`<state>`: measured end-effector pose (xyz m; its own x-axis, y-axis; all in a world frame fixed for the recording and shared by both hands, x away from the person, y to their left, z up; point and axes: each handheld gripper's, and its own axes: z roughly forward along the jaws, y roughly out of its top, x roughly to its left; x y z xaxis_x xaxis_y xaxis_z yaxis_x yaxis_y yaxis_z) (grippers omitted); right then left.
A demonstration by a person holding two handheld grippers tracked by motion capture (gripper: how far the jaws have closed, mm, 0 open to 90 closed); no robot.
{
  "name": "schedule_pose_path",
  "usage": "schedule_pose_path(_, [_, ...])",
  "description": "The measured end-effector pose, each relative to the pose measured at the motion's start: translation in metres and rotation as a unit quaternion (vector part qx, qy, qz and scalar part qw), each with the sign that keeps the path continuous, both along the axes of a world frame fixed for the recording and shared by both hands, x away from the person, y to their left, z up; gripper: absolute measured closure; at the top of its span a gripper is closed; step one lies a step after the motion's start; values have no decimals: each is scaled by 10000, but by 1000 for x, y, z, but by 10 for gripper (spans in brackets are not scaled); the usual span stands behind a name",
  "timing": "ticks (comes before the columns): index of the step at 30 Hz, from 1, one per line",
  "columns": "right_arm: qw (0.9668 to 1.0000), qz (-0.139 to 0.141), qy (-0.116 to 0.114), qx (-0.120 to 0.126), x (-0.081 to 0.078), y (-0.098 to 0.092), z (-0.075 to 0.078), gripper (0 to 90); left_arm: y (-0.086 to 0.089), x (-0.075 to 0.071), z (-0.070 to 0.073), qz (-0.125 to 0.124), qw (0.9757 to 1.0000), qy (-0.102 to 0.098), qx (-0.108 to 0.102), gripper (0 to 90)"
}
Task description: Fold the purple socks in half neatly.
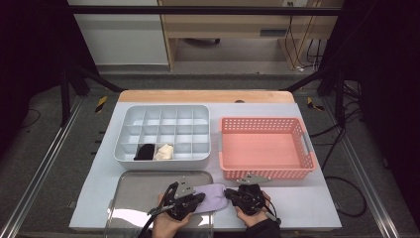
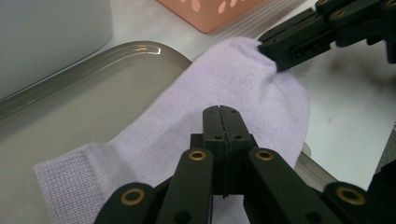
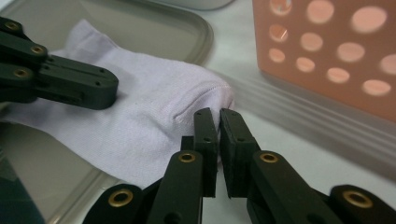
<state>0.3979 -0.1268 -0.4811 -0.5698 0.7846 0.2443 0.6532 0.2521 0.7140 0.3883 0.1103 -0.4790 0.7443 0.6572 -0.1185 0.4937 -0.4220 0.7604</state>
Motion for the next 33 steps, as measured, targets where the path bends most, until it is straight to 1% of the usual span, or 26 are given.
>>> schedule_pose_path(3, [9998, 53, -129, 159, -2, -3, 9, 862, 0, 0, 0, 4, 10000, 6, 2, 892])
schedule_pose_path(4, [9992, 109, -267, 278, -4, -4, 16, 862, 0, 0, 0, 8, 10000, 9, 2, 892])
schedule_pose_path(7, [9979, 252, -406, 443, -7, -4, 26, 862, 0, 0, 0, 18, 10000, 20, -4, 892])
schedule_pose_path(10, [9957, 451, -462, 668, -11, -1, 33, 863, 0, 1, 0, 30, 10000, 46, -26, 892])
schedule_pose_path(15, [9913, 726, -528, 960, -14, 7, 39, 864, 0, 1, 1, 25, 9999, 89, -47, 893])
schedule_pose_path(18, [9898, 810, -552, 1031, -14, 10, 41, 864, 1, 2, 1, 41, 9999, 100, -59, 893])
schedule_pose_path(21, [9888, 856, -507, 1115, -13, 11, 41, 864, 3, 3, 2, 65, 9999, 124, -79, 894])
schedule_pose_path(22, [9877, 870, -464, 1211, -13, 12, 42, 864, 3, 3, 1, 72, 9998, 145, -83, 893])
schedule_pose_path(23, [9868, 894, -431, 1283, -13, 13, 42, 864, 1, 4, 0, 79, 9998, 137, -94, 893])
schedule_pose_path(24, [9858, 944, -388, 1330, -13, 15, 42, 864, 0, 3, 0, 65, 9999, 106, -61, 893])
schedule_pose_path(26, [9851, 1017, -414, 1326, -14, 20, 43, 865, 0, 3, 0, 47, 9999, 82, -38, 893])
schedule_pose_path(29, [9849, 1064, -451, 1291, -14, 23, 44, 865, 2, 4, 1, 51, 9999, 134, -92, 894])
schedule_pose_path(33, [9858, 993, -497, 1257, -13, 21, 44, 864, 13, 3, 9, 162, 9996, 75, -228, 894])
